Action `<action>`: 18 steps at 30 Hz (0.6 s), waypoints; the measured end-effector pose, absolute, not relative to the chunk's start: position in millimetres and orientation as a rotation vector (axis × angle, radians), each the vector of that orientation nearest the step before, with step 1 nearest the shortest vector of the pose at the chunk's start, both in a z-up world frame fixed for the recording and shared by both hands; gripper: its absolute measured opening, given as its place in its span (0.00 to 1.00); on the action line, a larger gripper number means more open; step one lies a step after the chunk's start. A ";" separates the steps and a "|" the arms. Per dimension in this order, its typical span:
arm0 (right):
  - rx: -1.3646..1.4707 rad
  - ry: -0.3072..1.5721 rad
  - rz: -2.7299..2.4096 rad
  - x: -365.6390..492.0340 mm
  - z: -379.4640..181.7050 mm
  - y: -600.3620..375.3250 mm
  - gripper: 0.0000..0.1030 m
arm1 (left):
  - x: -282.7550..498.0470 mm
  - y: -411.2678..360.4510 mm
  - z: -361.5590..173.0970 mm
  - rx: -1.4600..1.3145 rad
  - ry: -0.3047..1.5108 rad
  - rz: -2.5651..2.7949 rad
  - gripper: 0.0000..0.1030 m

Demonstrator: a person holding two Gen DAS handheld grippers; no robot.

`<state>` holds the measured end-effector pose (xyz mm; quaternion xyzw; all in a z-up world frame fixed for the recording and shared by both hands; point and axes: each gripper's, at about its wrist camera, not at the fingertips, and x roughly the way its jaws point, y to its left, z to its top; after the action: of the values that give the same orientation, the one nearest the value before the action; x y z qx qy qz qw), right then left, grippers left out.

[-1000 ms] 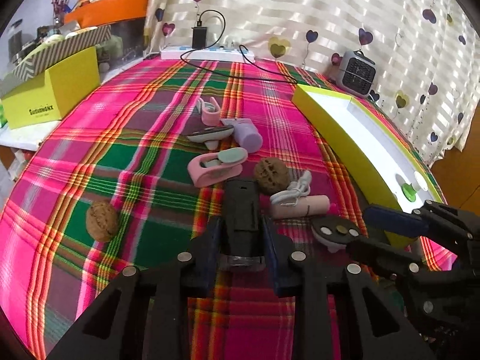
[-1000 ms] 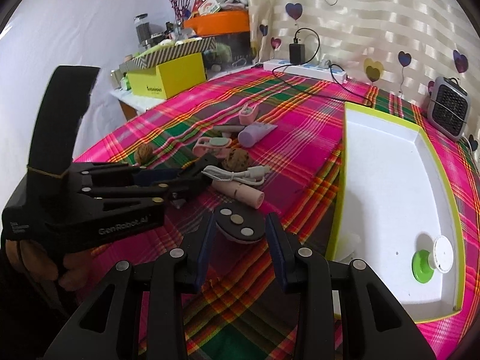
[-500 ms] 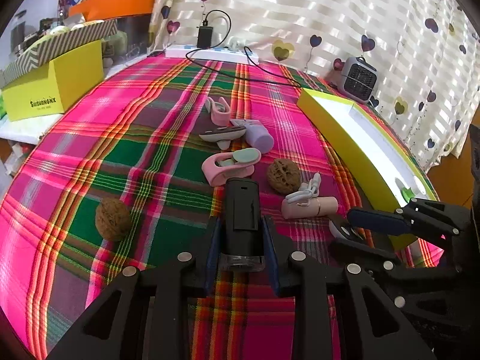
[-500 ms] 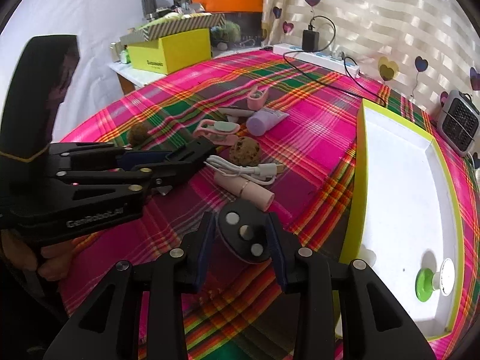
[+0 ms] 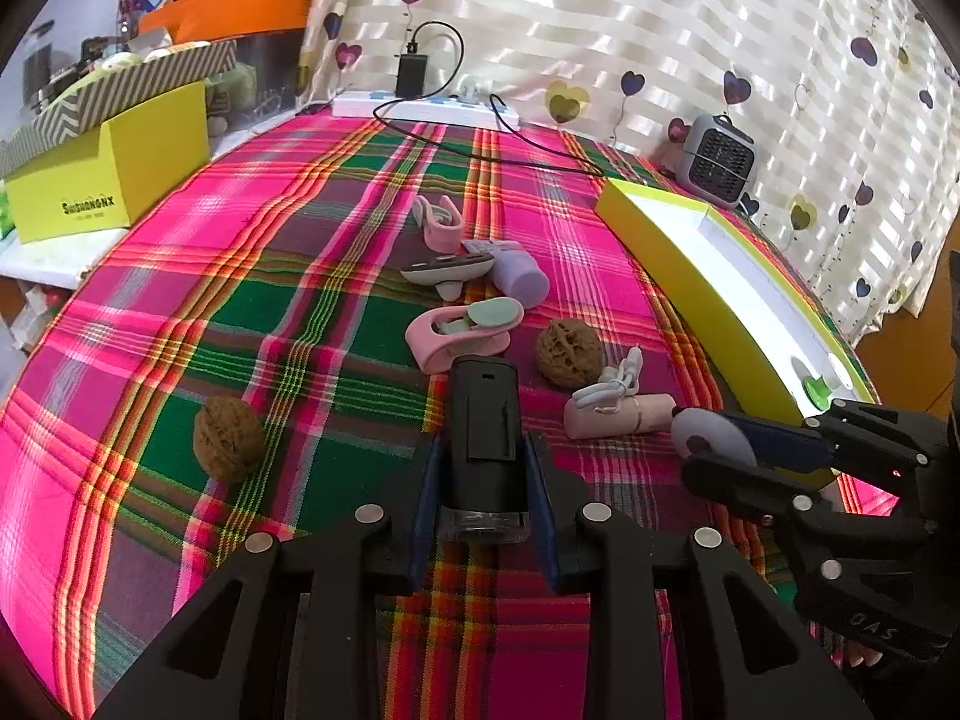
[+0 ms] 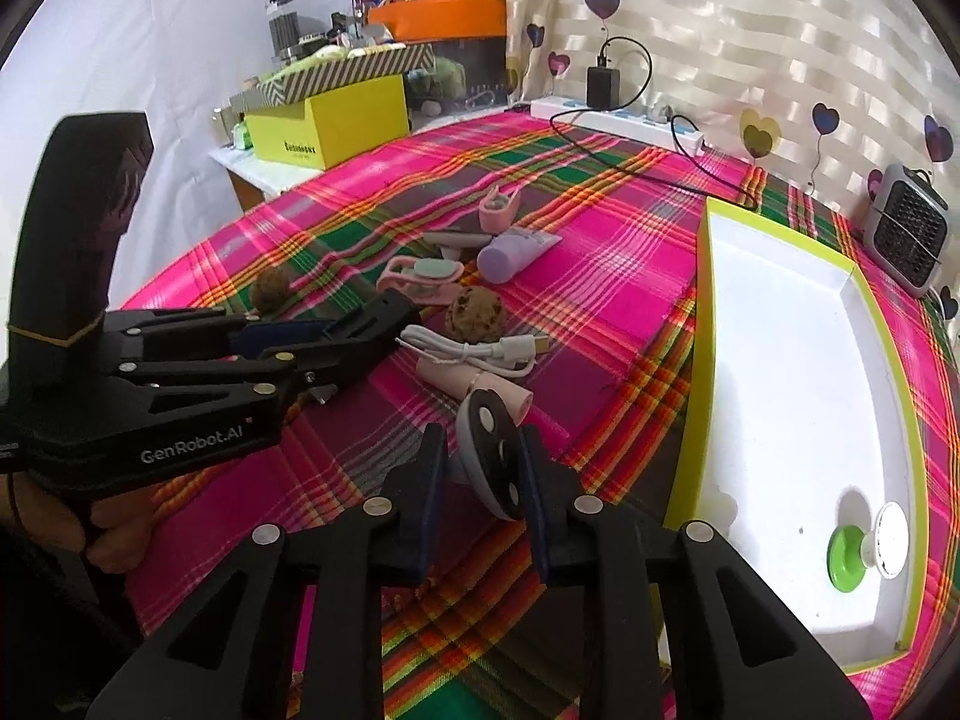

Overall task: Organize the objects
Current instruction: 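Carry the disc into the tray with the right tool while the left tool places the black device there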

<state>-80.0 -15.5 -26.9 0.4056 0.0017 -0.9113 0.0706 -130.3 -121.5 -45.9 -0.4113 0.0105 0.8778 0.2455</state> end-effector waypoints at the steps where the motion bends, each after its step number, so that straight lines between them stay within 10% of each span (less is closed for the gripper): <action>1: 1.211 -0.001 -2.743 -78.9 -26.3 -15.2 0.23 | -129.7 -121.5 -45.6 -1.122 0.028 2.400 0.25; 18: 1.073 -0.079 -2.766 -61.7 -11.9 -11.8 0.23 | -114.4 -127.1 -31.6 -1.058 0.004 2.462 0.25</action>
<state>-61.7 -11.8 -11.9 0.3603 -0.0265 -0.9284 0.0868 -114.4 -127.1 -31.6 -0.3843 0.0015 0.8944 0.2289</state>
